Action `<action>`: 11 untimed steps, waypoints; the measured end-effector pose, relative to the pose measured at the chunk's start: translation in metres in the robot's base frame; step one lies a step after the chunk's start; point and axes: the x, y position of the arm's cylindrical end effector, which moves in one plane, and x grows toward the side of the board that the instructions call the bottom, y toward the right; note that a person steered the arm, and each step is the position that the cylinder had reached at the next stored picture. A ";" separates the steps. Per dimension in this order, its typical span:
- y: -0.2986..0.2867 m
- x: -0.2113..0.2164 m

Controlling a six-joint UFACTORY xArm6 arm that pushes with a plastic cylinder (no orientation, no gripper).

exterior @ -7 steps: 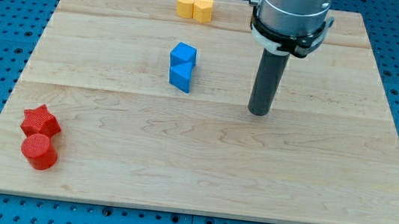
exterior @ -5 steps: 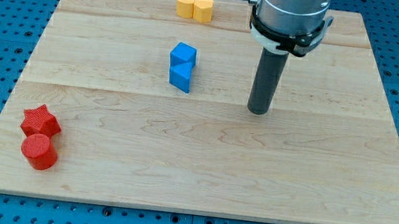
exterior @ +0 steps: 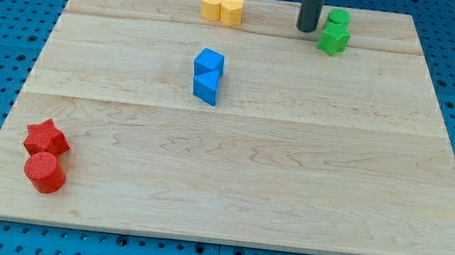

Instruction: Slide the yellow heart to the top left

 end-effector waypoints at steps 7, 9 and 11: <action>-0.244 -0.011; -0.285 -0.002; -0.291 0.020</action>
